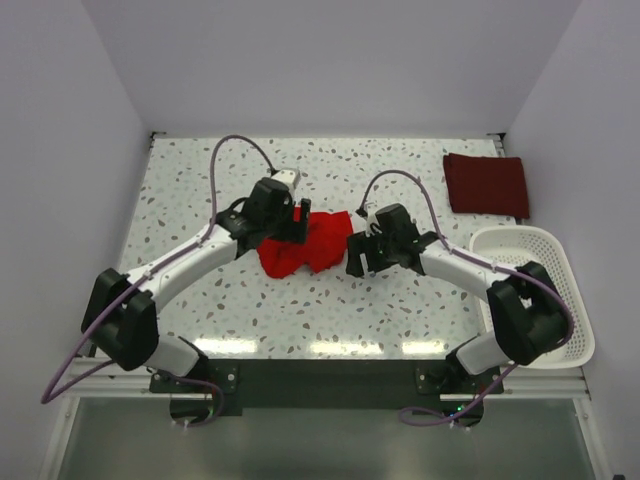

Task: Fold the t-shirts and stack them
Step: Flatten the tshirt out

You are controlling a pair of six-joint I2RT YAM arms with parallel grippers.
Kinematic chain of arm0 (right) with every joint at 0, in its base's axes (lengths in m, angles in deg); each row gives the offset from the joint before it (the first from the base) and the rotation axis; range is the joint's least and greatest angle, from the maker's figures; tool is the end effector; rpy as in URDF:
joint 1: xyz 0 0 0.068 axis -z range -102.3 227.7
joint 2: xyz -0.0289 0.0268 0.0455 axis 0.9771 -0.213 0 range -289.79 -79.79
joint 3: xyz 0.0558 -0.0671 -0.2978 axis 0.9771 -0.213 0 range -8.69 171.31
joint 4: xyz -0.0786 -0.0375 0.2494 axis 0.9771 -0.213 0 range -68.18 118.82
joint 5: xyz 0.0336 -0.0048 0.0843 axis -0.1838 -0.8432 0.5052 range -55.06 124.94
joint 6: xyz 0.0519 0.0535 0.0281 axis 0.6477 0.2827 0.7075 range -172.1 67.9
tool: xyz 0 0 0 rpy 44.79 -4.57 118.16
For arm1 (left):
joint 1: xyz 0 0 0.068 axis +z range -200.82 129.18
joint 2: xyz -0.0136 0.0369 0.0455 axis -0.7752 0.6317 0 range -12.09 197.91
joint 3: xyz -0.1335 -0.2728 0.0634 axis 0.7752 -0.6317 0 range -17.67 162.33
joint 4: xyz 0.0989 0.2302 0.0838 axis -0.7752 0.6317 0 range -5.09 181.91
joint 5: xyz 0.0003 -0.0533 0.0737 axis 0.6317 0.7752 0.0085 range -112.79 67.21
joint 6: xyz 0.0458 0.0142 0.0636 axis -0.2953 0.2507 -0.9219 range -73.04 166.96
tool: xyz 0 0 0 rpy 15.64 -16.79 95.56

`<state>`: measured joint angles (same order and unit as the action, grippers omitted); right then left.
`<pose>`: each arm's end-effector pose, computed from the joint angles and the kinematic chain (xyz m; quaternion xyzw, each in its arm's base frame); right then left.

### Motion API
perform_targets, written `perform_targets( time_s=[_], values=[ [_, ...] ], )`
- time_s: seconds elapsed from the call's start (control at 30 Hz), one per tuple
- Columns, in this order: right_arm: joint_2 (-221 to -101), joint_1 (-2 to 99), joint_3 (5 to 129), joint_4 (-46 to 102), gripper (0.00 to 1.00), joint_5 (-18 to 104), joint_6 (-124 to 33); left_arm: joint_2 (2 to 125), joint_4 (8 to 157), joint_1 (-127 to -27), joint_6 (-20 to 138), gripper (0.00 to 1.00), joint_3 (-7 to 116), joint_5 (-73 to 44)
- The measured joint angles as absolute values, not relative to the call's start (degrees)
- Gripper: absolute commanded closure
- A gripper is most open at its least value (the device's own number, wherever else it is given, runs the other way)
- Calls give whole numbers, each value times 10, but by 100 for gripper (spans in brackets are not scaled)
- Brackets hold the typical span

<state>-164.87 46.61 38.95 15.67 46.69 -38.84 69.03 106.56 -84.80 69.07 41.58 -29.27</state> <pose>0.2642 0.1758 0.2028 -0.1792 0.9198 0.2158 0.2742 0.2770 -0.1775 0.2778 0.0726 0.9148 -0.1393 0.3721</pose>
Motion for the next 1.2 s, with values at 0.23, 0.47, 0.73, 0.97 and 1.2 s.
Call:
perform_targets(
  time_s=[0.23, 0.47, 0.73, 0.97, 1.2],
  values=[
    [-1650, 466, 369, 202, 22, 493, -380, 819, 1062, -873, 665, 21, 511, -318],
    [-1692, 466, 373, 256, 22, 522, -365, 884, 1071, -881, 657, 70, 553, -346],
    [-1729, 466, 401, 277, 26, 560, -345, 836, 1089, -880, 653, 95, 572, -413],
    [-1742, 459, 468, 296, 33, 585, -330, 743, 1098, -865, 654, 95, 571, -432],
    [-1776, 444, 499, 299, 53, 585, -325, 725, 1101, -852, 655, 95, 553, -429]
  ],
)
